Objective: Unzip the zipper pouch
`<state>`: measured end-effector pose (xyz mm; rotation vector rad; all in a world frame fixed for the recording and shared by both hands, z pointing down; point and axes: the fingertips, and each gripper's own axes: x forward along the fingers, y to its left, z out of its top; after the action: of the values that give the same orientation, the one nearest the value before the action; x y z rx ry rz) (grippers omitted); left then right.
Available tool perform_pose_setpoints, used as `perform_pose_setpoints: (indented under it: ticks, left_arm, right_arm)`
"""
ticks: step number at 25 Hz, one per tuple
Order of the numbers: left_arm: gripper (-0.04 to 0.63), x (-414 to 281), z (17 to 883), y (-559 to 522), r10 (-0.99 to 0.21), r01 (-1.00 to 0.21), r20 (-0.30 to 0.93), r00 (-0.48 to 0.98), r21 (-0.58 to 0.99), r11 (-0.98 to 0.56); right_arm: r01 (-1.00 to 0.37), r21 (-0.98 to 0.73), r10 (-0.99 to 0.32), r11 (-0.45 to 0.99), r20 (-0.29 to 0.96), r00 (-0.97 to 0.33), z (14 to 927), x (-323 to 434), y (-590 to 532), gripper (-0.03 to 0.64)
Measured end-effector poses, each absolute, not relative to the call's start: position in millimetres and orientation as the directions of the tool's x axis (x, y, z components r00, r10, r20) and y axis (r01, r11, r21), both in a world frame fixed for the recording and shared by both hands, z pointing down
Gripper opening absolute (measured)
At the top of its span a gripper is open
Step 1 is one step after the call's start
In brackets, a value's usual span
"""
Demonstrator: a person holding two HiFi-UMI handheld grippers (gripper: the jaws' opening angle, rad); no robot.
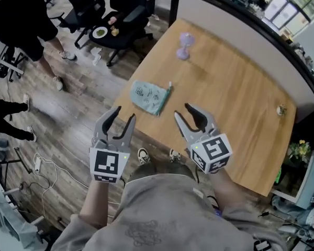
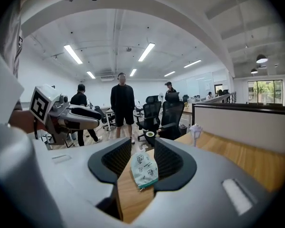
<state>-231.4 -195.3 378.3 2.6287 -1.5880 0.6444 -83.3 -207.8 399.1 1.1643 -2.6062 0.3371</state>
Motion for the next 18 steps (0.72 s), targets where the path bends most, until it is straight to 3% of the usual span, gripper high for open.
perform_pose_setpoints:
  ticks: [8, 18]
  left_arm:
    - [0.168, -219.7, 480.4, -217.9, -0.729, -0.774, 0.5, 0.467, -0.167, -0.61]
    - [0.168, -203.7, 593.1, -228.2, -0.605, -0.707, 0.596, 0.529, -0.086, -0.702]
  right_arm:
    - [-0.757, -0.128, -0.643, 0.641, 0.448, -0.621, 477.2, -96.5, -221.1, 0.135]
    - [-0.763, -0.168, -0.589, 0.625, 0.54, -0.601, 565.8, -107.0, -225.5, 0.135]
